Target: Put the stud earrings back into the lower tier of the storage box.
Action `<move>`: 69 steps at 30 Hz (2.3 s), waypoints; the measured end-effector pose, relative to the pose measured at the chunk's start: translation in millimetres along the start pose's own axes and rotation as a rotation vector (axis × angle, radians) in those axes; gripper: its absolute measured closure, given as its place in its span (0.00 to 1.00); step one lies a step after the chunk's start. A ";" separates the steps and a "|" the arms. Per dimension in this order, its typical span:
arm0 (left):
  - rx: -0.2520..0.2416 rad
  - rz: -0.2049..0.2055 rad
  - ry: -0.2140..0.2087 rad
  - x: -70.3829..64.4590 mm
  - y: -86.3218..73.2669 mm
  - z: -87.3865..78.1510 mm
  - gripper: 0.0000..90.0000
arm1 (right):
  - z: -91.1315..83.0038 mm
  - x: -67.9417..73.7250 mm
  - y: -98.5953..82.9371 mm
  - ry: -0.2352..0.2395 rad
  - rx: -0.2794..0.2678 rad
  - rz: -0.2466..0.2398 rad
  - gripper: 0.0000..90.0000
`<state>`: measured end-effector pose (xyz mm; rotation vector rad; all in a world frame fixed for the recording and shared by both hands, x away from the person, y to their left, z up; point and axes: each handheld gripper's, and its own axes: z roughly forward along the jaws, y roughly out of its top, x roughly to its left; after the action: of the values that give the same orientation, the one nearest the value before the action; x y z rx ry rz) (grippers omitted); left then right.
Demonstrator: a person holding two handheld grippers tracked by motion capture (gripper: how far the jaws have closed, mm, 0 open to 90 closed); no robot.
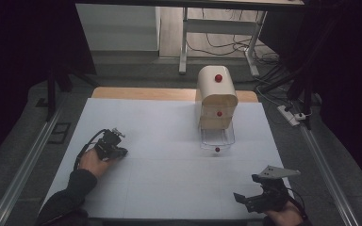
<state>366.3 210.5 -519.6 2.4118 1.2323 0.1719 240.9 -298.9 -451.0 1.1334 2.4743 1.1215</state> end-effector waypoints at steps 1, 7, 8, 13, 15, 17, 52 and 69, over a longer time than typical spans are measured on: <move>0.006 -0.001 0.006 -1.0 1.0 0.0 0.96 | 0.0 0.0 0.0 0.000 0.000 0.000 0.00; -0.036 -0.022 -0.022 2.6 2.0 -6.0 0.96 | -0.1 0.1 0.0 0.000 -0.001 -0.001 0.00; -0.054 -0.027 -0.027 3.1 2.4 -8.7 0.96 | 0.0 0.1 0.0 0.000 0.000 -0.001 0.00; -0.126 -0.038 -0.069 2.4 4.4 -17.7 0.96 | 0.0 0.1 0.0 0.000 0.000 -0.001 0.00; -0.141 -0.035 -0.085 1.0 5.7 -19.6 0.96 | -0.1 0.2 0.0 0.000 0.000 0.000 0.00; -0.146 -0.025 -0.104 -1.2 7.9 -21.0 0.96 | 0.1 0.1 0.1 -0.002 0.002 -0.001 0.00; -0.251 0.249 -0.237 -94.9 112.5 -34.6 0.96 | 0.3 -1.4 -0.1 0.001 0.005 0.013 0.00; -0.294 0.279 -0.301 -129.3 158.7 -14.2 0.96 | 0.1 -1.7 -0.4 0.001 0.000 0.012 0.00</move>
<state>402.9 30.1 -429.1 2.2385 0.6844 0.0628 241.9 -300.2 -451.5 1.1501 2.4713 1.1254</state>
